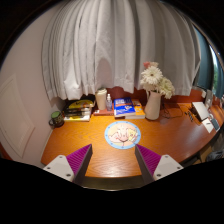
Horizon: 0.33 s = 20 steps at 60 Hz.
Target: Arrange mouse
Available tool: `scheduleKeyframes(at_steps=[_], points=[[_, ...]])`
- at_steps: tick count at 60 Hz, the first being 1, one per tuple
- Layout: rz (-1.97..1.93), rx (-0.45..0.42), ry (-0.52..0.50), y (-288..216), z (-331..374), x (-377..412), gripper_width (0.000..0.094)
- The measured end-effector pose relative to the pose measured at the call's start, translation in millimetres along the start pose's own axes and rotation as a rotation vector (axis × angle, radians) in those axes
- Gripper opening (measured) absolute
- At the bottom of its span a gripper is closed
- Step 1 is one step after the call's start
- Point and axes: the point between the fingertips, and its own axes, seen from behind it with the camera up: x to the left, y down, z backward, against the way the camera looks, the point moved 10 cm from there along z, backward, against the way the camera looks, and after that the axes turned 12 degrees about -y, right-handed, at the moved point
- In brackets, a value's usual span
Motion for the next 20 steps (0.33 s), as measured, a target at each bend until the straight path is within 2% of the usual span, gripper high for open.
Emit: scheduleKeyframes(at_steps=[20], points=[[0.029, 0.001, 0.01, 11.4, 40.4, 14.9, 0.0863]])
